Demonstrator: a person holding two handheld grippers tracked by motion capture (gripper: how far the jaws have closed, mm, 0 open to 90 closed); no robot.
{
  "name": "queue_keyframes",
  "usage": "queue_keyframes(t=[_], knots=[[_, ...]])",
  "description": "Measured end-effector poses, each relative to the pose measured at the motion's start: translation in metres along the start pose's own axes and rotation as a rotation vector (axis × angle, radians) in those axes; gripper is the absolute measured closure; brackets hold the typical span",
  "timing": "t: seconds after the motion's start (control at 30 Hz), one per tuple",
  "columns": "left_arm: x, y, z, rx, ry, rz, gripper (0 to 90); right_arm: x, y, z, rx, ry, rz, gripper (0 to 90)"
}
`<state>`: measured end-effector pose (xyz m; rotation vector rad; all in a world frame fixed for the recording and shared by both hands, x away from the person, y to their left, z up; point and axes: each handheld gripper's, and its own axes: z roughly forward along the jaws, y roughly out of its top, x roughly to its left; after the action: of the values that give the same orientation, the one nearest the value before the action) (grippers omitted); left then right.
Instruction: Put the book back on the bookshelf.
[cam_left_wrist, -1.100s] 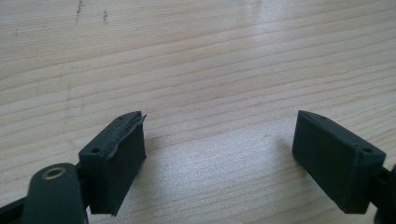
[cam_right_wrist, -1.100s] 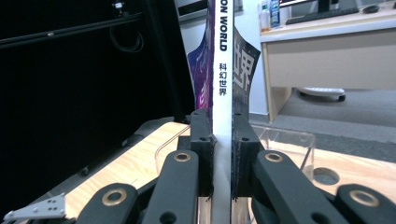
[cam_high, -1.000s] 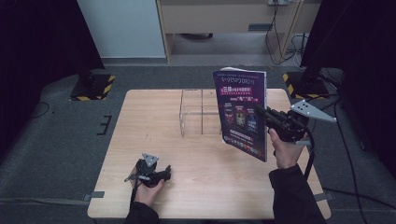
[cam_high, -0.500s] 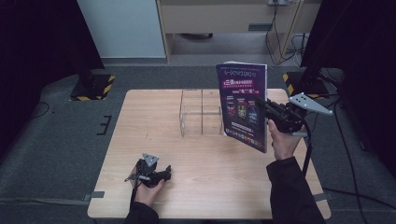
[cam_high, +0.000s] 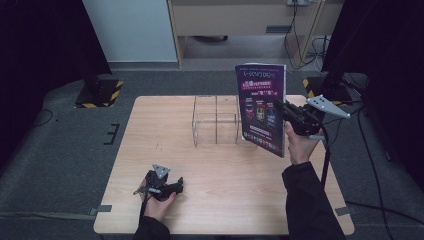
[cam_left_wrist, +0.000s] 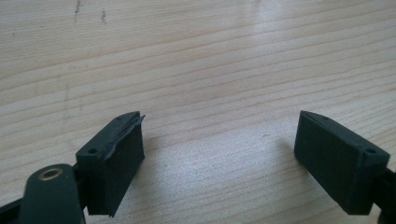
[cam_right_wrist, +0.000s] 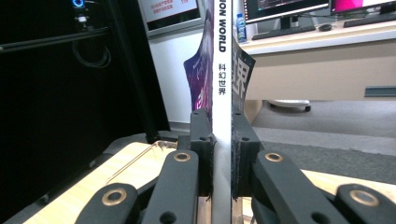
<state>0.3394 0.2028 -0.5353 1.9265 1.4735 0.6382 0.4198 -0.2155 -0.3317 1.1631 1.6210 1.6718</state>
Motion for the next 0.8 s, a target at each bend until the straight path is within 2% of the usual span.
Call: queue_keyframes(t=[0.2, 0.8], knots=[[0.000, 0.000, 0.000, 0.000, 0.000, 0.000, 14.8, -0.002, -0.004, 0.012, -0.011, -0.032, -0.007, 82.9], [0.000, 0.000, 0.000, 0.003, 0.000, 0.004, 14.3, -0.005, -0.027, 0.048, 0.006, -0.101, -0.032, 82.9]])
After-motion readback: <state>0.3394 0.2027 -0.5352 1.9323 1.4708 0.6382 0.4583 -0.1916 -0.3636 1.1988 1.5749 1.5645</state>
